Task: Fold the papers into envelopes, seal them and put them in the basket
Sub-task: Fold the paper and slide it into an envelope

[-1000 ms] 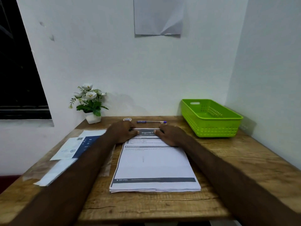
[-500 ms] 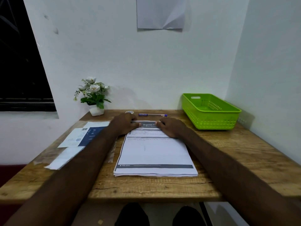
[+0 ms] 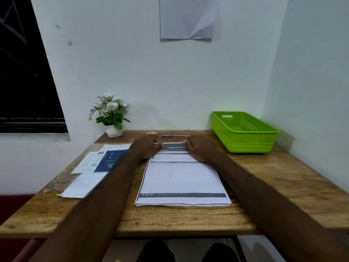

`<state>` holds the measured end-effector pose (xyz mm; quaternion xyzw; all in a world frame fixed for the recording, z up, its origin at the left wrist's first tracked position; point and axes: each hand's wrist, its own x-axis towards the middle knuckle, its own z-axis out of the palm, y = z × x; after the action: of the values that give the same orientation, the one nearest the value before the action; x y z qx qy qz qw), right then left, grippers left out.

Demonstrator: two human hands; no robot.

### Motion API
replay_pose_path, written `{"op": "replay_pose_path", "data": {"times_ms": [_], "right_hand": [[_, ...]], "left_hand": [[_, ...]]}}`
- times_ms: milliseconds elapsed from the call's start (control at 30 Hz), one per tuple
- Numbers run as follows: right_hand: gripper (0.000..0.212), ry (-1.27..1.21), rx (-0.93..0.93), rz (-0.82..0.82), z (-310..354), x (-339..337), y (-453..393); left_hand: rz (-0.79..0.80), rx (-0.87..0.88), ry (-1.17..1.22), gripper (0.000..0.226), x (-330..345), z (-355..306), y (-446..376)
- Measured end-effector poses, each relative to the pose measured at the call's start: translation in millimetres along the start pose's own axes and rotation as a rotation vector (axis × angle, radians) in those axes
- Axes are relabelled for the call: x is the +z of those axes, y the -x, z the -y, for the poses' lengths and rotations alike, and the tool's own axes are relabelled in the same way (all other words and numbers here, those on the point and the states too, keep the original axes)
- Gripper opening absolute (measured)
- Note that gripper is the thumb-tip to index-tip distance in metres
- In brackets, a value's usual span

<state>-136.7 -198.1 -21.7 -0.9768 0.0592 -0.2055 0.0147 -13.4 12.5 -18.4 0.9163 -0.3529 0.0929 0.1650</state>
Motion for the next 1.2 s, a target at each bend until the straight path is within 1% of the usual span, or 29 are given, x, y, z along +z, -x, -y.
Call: {"op": "replay_pose_path", "data": {"times_ms": [67, 167, 233, 267, 333, 400, 433, 467, 533, 600, 700, 800, 900, 1000, 1100, 1167, 1200], "right_hand": [[0.034, -0.053, 0.021, -0.021, -6.6, -7.6, -4.0], [0.036, -0.245, 0.126, -0.091, -20.3, -27.3, -7.8], [0.035, -0.31, 0.199, -0.154, -29.6, -36.6, -7.0], [0.034, -0.317, 0.23, -0.15, -32.4, -38.7, -6.6], [0.036, -0.301, 0.271, -0.072, -35.4, -37.1, -5.4], [0.04, -0.239, 0.289, 0.055, -36.6, -31.6, -5.1], [0.047, -0.198, 0.291, 0.124, -36.4, -29.4, -5.3], [0.055, -0.172, 0.291, 0.178, -36.4, -27.4, -5.9], [0.062, -0.173, 0.293, 0.214, -36.2, -24.9, -6.8], [0.06, -0.202, 0.326, 0.182, -35.4, -24.1, -6.5], [0.059, -0.271, 0.415, 0.128, -32.2, -23.7, -3.9], [0.056, -0.306, 0.456, 0.104, -30.1, -21.9, -3.5], [0.059, -0.32, 0.493, 0.093, -28.0, -20.5, -3.4], [0.06, -0.334, 0.498, 0.081, -26.6, -19.5, -4.4], [0.049, -0.327, 0.461, 0.083, -26.8, -18.6, -7.4], [0.042, -0.394, 0.477, 0.053, -27.7, -18.6, -9.1], [0.034, -0.44, 0.501, 0.023, -28.1, -19.6, -9.4]], "left_hand": [[-0.035, -0.021, 0.083, 0.029, -3.8, 8.7, -0.6], [-0.092, -0.051, 0.183, 0.039, -15.6, 20.0, -1.8], [-0.086, -0.091, 0.205, 0.043, -19.2, 23.4, -3.9], [-0.067, -0.099, 0.186, 0.043, -19.2, 23.4, -4.2], [-0.005, -0.102, 0.111, 0.049, -17.9, 19.5, -3.6], [0.047, -0.103, 0.046, 0.067, -17.8, 14.9, -1.1], [0.064, -0.103, 0.022, 0.074, -18.5, 13.2, 0.1], [0.073, -0.099, -0.001, 0.076, -19.2, 12.7, 1.0], [0.089, -0.077, -0.007, 0.067, -19.1, 12.9, 1.9], [0.097, -0.07, 0.031, 0.058, -17.7, 13.2, 2.9], [0.067, -0.077, 0.065, 0.054, -17.2, 13.1, 3.3], [0.046, -0.086, 0.074, 0.058, -16.2, 12.3, 2.4], [0.034, -0.11, 0.071, 0.063, -15.9, 12.4, 2.0], [0.02, -0.119, 0.062, 0.062, -14.9, 13.0, 1.0], [0.01, -0.116, 0.07, 0.064, -13.4, 13.7, -0.3], [0.01, -0.122, 0.058, 0.073, -12.2, 14.4, -1.3], [0.013, -0.13, 0.047, 0.08, -12.2, 13.9, -1.4]]}}
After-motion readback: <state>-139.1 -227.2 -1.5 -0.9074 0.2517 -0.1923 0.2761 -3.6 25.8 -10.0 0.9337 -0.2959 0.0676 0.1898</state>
